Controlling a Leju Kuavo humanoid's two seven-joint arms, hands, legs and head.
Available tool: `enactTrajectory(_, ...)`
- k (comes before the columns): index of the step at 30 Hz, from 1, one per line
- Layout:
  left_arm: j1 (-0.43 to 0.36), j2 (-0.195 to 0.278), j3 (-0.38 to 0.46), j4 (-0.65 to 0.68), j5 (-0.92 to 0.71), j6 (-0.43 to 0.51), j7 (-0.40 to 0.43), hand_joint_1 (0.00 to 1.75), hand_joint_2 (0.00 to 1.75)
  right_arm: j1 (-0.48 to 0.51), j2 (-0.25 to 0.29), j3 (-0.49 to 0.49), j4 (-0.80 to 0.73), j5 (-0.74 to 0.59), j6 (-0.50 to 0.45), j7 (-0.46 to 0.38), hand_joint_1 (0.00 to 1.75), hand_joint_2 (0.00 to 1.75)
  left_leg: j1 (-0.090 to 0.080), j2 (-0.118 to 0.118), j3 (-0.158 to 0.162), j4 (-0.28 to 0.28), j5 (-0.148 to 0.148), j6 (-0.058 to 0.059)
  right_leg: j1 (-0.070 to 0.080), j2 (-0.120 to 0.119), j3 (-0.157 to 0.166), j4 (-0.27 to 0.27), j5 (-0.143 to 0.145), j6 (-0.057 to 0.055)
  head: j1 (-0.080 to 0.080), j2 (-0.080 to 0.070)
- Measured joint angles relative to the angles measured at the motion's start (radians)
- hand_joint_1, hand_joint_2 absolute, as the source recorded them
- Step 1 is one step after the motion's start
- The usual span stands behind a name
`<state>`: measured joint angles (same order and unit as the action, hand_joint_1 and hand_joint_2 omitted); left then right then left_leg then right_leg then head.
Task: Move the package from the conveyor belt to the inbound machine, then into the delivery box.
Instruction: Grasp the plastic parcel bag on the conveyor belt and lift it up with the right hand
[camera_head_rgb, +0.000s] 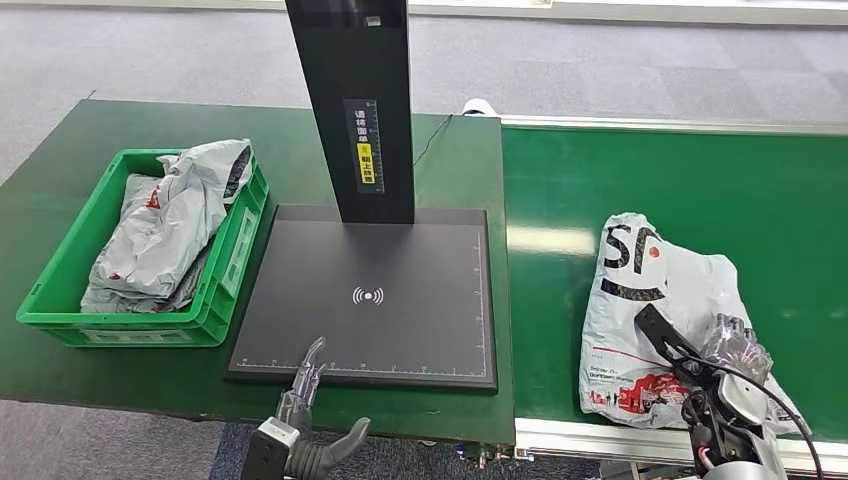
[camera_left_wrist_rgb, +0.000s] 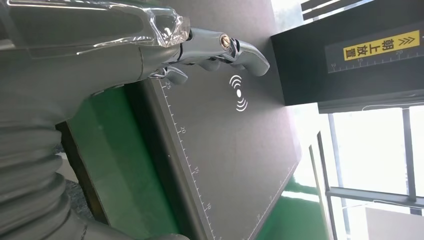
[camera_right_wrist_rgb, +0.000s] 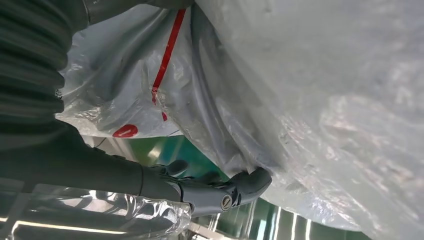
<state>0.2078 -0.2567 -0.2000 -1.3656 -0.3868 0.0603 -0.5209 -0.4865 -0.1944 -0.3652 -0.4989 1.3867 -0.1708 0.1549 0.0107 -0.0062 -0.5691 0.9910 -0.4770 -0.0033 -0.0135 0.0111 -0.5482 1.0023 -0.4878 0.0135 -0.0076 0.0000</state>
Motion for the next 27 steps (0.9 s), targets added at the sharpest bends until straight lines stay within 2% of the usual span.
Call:
enactTrajectory(1,0.000,0.000,0.000,0.000,0.000,0.000,0.001,0.00,1.75,-0.005,0.000,-0.002,0.010,-0.002,0.008,-0.006,0.37,1.75,0.000,0.000,0.001,0.000,0.000,0.000,0.000,0.000,0.001,0.000,0.000,0.000,0.000,0.000)
enactTrajectory(4,-0.001,0.000,0.000,0.000,0.001,-0.003,0.004,0.00,1.75,-0.014,0.000,-0.006,0.031,-0.010,0.040,-0.031,1.66,1.75,0.000,0.000,0.005,0.000,-0.001,0.001,0.000,0.000,0.004,0.000,0.000,0.000,0.000,0.000)
enactTrajectory(5,-0.001,0.000,0.000,0.000,0.002,-0.004,0.005,0.00,1.75,-0.015,0.000,-0.006,0.035,-0.013,0.049,-0.039,1.75,1.75,0.000,0.000,0.006,0.000,-0.001,0.001,0.000,0.000,0.005,0.000,0.000,0.000,0.000,0.000)
enactTrajectory(15,-0.010,0.000,0.006,0.012,0.008,-0.010,0.013,0.00,1.75,-0.014,0.004,-0.006,0.059,-0.030,0.075,-0.100,1.75,1.75,0.000,0.001,0.011,0.000,-0.001,0.002,0.000,0.000,0.010,-0.001,0.000,0.001,0.000,0.000)
enactTrajectory(27,-0.013,0.001,0.009,0.022,0.008,-0.012,0.012,0.00,1.75,-0.024,0.007,-0.005,0.068,-0.038,0.070,-0.122,1.75,1.75,0.000,0.000,0.009,0.000,-0.001,0.002,0.000,0.000,0.010,-0.001,0.000,0.001,0.000,0.000)
